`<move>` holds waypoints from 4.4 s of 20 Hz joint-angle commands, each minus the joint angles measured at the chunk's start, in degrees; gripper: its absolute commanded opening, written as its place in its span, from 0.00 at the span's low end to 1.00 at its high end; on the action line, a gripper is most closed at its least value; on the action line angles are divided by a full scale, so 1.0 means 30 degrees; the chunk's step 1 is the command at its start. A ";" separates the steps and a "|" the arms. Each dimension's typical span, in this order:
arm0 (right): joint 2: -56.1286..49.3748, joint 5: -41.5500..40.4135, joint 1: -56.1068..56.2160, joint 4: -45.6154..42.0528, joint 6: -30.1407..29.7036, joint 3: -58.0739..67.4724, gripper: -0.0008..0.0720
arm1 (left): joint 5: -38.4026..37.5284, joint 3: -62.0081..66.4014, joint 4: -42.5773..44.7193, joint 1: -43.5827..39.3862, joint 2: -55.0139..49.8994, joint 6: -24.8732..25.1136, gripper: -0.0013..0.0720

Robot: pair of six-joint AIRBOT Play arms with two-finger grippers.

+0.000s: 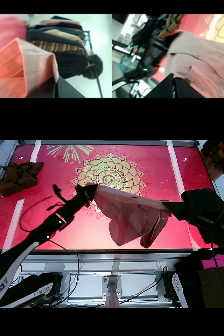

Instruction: Fold the clothes and pants, and hang the long-sleeved shirts on hangers.

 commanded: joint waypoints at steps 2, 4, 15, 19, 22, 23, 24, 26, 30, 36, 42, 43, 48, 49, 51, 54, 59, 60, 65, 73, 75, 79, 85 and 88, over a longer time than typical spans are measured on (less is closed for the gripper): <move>-0.0022 -0.0335 0.0007 -0.3308 -0.0823 0.2171 0.03 | 0.3388 0.2361 0.7359 0.1785 0.3759 0.0036 0.03; -0.0036 -0.0168 0.0197 -0.4881 -0.0758 0.3810 0.03 | 0.4947 0.3424 1.1402 0.1785 0.5457 -0.2018 0.03; 0.0058 0.5151 0.5413 -0.6725 0.4379 0.7803 0.03 | 0.0204 0.3956 2.7110 0.1778 1.3544 -1.9220 0.03; -0.0882 0.2477 0.6645 -1.1533 0.5253 0.7504 0.03 | -0.0146 0.3949 3.4665 0.1778 1.2043 -2.4625 0.03; -0.3249 -0.0590 0.6696 -1.2356 0.5246 0.6033 0.03 | -0.0284 0.3949 3.6071 0.1763 0.7839 -2.5077 0.03; -0.4342 -0.1559 0.6717 -1.2342 0.5238 0.5537 0.03 | -0.0044 0.3956 3.6071 0.1705 0.6127 -2.4691 0.03; -0.5639 -0.2710 0.6841 -1.2342 0.5231 0.5136 0.03 | 0.0517 0.3956 3.6049 0.1566 0.4546 -2.4290 0.04; -0.8269 -0.4976 0.7315 -1.2320 0.5144 0.4969 0.03 | 0.2543 0.3993 3.5809 0.1078 0.1668 -2.4152 0.04; -1.1985 -1.0688 0.8269 -1.2276 0.5166 0.4969 0.03 | 0.6579 0.4583 3.4687 0.0131 -0.1610 -2.4159 0.04; -1.3107 -1.6305 0.7883 -1.2458 0.5202 0.5238 0.58 | 1.0251 0.4830 3.4709 -0.0277 -0.2339 -2.4159 0.98; -1.3056 -0.6608 0.5195 -1.4761 0.0488 0.7096 0.58 | 0.9828 0.4830 3.4782 -0.0015 -0.1144 -2.4152 0.98; -1.3056 -0.4459 0.5144 -1.4790 -0.0882 0.7155 0.58 | 0.9799 0.4830 3.4782 -0.0015 -0.0918 -2.4152 0.98; -1.4149 0.1129 0.5486 -1.4906 -0.2892 0.7031 0.58 | 0.8874 0.4823 3.4782 -0.0022 -0.0495 -2.4152 0.98; -1.4345 0.1392 0.5610 -1.4826 -0.3089 0.7031 0.58 | 0.8459 0.4823 3.4782 -0.0022 -0.0495 -2.4152 0.98; -1.4681 0.1676 0.5916 -1.4804 -0.3745 0.7031 0.58 | 0.7905 0.4823 3.4782 -0.0022 -0.0495 -2.4152 0.98; -1.5365 0.1661 0.6885 -1.4950 -0.4248 0.7031 0.58 | 0.7563 0.4823 3.4782 -0.0022 -0.0495 -2.4152 0.98; -1.6772 -0.0474 0.8495 -1.6750 -0.4320 0.7053 0.58 | 0.7271 0.4823 3.4774 -0.0022 -0.0495 -2.4159 0.98; -1.6968 -0.0867 0.8677 -1.7048 -0.4233 0.7053 0.58 | 0.7271 0.4823 3.4774 -0.0022 -0.0495 -2.4159 0.98; -1.7201 -0.1843 0.8808 -1.7318 -0.4116 0.7672 0.58 | 0.7271 0.4823 3.4782 -0.0022 -0.0495 -2.4152 0.98; -1.7835 -0.0466 0.8794 -1.8462 -0.3366 0.9471 0.57 | 0.6849 0.4823 3.4774 -0.0022 -0.0495 -2.4159 0.98; -1.8513 0.0714 0.8794 -1.8746 -0.2871 0.9471 0.57 | 0.6419 0.4823 3.4774 -0.0022 -0.0495 -2.4159 0.98; -1.9722 0.2834 0.8801 -1.7711 -0.2732 0.9471 0.51 | 0.6142 0.4823 3.4774 -0.0022 -0.0495 -2.4159 0.98; -1.9526 0.3293 0.8794 -1.7231 -0.3308 0.9479 0.03 | 0.6142 0.4823 3.4774 -0.0022 -0.0495 -2.4159 0.98; -1.7908 0.3264 0.8743 -1.7252 -0.3308 0.9471 0.03 | 0.6069 0.4823 3.4767 -0.0015 -0.0481 -2.4159 0.98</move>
